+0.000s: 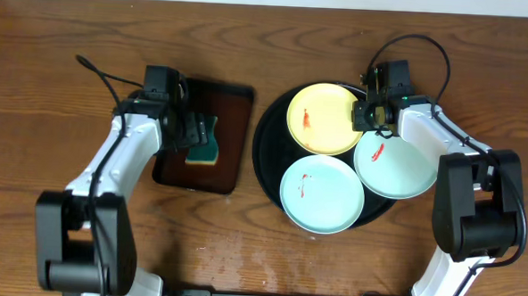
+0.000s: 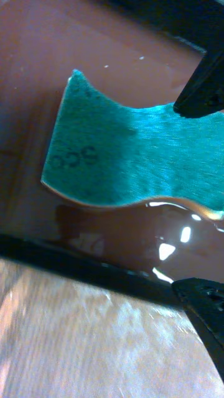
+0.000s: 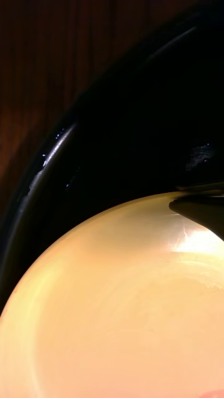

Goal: Clean dirty plates on tray and stack at the side
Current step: 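Grasp the green sponge with the left gripper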

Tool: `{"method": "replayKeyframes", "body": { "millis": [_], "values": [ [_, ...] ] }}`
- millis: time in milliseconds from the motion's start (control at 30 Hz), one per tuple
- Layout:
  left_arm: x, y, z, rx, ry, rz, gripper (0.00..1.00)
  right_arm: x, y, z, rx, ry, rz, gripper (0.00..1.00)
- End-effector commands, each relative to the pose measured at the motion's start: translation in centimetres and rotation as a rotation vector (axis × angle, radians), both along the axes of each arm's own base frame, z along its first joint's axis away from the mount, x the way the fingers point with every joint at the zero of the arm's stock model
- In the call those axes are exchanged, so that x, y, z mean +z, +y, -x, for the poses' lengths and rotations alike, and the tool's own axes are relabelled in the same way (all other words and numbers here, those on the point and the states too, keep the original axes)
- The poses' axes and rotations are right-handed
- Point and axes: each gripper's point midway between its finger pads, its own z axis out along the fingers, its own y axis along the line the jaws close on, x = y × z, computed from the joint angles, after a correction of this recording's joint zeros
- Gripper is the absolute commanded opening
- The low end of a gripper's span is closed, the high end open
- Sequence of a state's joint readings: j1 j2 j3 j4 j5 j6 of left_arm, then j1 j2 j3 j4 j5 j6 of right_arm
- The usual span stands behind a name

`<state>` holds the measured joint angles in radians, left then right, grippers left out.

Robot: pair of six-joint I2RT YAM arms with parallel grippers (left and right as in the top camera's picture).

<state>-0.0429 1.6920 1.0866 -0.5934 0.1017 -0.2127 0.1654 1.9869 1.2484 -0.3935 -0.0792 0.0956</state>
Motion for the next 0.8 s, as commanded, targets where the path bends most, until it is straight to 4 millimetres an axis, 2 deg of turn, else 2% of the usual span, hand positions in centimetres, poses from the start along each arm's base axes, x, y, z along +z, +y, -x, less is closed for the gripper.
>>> {"method": "replayKeyframes", "body": {
  "millis": [0, 567, 767],
  "values": [
    [-1.5, -1.2, 0.2, -0.010, 0.034, 0.064, 0.83, 1.2, 0.7, -0.3, 0.018, -0.025, -0.010, 0.02],
    [-3.8, -1.4, -0.1, -0.010, 0.068, 0.073, 0.79, 1.2, 0.7, -0.3, 0.019, -0.025, -0.009, 0.03],
    [-3.2, -3.4, -0.7, -0.037, 0.042, 0.188, 0.73, 1.2, 0.7, -0.3, 0.019, -0.025, -0.009, 0.05]
  ]
}}
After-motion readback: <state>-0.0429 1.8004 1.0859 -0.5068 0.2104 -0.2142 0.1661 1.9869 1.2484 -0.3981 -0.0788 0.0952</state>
